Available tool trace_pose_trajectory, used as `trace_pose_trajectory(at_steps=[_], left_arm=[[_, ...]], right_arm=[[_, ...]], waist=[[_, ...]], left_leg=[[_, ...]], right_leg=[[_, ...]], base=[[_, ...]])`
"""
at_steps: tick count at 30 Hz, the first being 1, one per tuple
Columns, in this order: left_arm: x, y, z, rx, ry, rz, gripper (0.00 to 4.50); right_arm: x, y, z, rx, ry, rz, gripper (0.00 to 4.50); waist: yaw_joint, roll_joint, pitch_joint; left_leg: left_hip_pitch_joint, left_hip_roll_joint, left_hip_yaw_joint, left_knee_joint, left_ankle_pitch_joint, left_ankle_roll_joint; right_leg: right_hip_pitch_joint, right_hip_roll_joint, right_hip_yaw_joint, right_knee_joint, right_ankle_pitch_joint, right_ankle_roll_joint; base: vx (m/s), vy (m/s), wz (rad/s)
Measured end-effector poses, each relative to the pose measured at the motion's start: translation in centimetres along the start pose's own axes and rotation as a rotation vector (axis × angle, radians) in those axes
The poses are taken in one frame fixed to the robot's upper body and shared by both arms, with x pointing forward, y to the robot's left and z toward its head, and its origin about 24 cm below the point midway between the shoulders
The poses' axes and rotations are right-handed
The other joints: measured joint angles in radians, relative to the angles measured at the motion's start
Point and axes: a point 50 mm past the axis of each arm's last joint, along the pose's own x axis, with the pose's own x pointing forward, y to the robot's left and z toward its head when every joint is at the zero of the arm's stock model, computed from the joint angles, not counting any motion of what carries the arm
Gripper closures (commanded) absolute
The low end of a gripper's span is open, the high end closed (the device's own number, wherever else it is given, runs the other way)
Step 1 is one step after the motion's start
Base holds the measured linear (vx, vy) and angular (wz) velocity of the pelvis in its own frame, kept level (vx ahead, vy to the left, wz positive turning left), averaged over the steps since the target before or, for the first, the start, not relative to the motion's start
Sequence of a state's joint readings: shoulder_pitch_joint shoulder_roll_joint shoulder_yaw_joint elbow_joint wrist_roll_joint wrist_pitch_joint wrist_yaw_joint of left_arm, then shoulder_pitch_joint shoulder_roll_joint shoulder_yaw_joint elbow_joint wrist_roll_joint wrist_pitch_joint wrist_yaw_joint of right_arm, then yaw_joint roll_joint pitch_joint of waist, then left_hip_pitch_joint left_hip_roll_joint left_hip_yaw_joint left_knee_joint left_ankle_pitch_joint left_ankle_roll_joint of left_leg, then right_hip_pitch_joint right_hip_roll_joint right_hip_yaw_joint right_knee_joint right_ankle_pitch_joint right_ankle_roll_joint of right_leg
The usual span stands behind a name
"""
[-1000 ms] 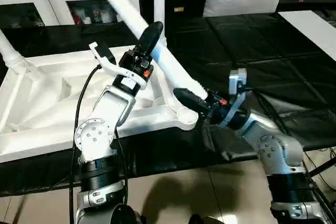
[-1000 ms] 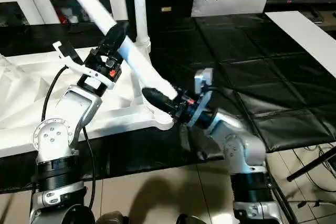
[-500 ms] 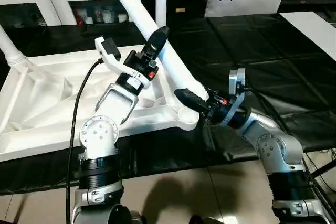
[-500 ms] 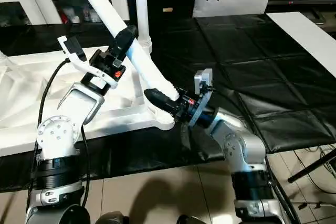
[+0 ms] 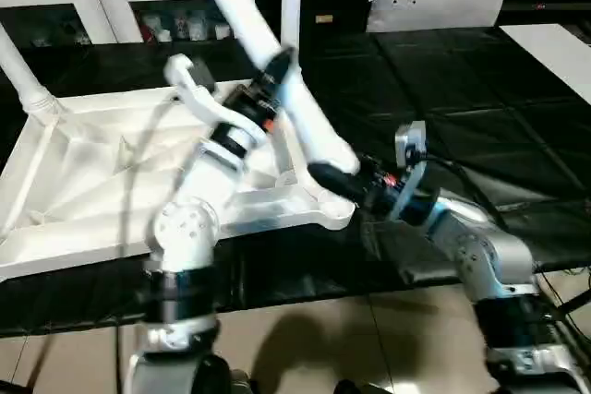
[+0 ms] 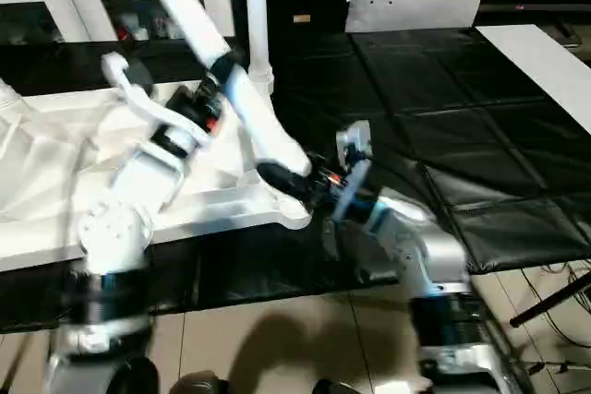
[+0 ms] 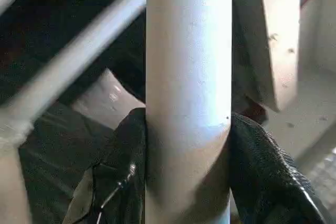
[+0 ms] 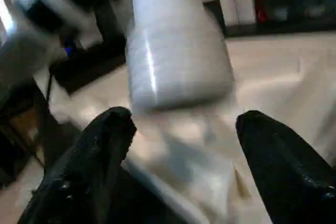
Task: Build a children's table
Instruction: Pick table leg
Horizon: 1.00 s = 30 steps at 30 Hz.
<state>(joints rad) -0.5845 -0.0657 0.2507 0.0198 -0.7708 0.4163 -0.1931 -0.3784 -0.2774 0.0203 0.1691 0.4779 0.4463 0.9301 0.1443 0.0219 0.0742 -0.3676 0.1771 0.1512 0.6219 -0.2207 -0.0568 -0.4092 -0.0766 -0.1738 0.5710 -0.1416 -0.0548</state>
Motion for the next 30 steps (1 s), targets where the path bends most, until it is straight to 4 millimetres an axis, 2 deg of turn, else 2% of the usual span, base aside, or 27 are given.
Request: trace_pose_trajectory(at_steps=[1,2,4,8,13,17,22,30], left_arm=[[0.0,0.0,0.2,0.013,-0.001,0.000,2.64],[0.1,0.1,0.4,0.030,-0.001,0.001,2.64],[0.0,0.2,0.5,0.045,0.001,0.001,2.64],[0.1,0.0,0.4,0.059,0.011,-0.012,2.64],[0.1,0.1,0.4,0.080,0.021,-0.014,2.64],[0.2,-0.2,0.1,0.135,0.053,-0.042,2.64],[0.1,-0.5,-0.7,0.255,0.144,-0.119,2.65],[-0.7,-0.5,-0.8,0.358,0.298,-0.311,2.65]], right_arm=[[-0.3,-0.1,-0.2,-0.001,0.014,0.000,0.57],[-0.6,-0.1,-0.4,-0.005,0.031,0.001,0.33],[-1.0,-0.4,-0.5,-0.012,0.044,-0.015,0.16],[-2.7,-1.6,0.4,-0.041,-0.011,-0.120,0.02],[-3.8,-2.5,1.3,-0.105,-0.044,-0.223,0.00],[-4.0,-3.2,2.6,-0.158,-0.078,-0.327,0.00],[-2.7,-2.4,3.8,-0.152,-0.163,-0.234,0.00],[-1.3,-1.2,4.7,-0.147,-0.106,-0.012,0.00]], waist=[[0.000,0.000,0.000],[0.000,0.000,0.000],[0.000,0.000,0.000],[-0.001,0.000,0.000],[-0.004,0.001,0.000],[-0.006,0.001,0.000],[-0.006,0.001,0.000],[-0.004,0.001,0.000]], left_leg=[[0.000,0.000,0.000,0.000,0.000,0.000],[0.000,0.000,0.000,0.000,0.000,0.000],[0.000,0.000,0.000,0.000,0.000,0.000],[0.000,0.000,0.000,0.001,0.000,0.000],[0.000,0.000,0.000,0.001,0.000,0.000],[0.000,0.000,0.000,0.001,0.000,0.000],[0.001,0.000,0.000,0.001,0.000,0.000],[0.001,0.000,0.000,0.001,0.000,0.000]], right_leg=[[0.000,0.000,0.000,0.000,0.000,0.000],[0.000,0.000,0.000,0.000,0.000,0.000],[0.000,0.000,0.000,0.000,0.000,0.000],[0.000,0.000,0.000,0.000,0.000,0.000],[0.000,0.000,0.000,0.000,0.000,0.000],[0.000,0.000,0.000,0.000,0.000,0.000],[0.000,0.000,0.000,0.001,0.000,0.000],[0.000,0.000,0.000,0.002,0.000,0.000]], base=[[0.000,0.000,0.00],[0.000,0.000,0.00],[0.000,0.000,0.00],[0.000,0.000,0.00],[0.000,0.000,0.00],[0.000,0.000,0.00],[0.000,0.000,0.00],[0.000,0.000,0.00]])
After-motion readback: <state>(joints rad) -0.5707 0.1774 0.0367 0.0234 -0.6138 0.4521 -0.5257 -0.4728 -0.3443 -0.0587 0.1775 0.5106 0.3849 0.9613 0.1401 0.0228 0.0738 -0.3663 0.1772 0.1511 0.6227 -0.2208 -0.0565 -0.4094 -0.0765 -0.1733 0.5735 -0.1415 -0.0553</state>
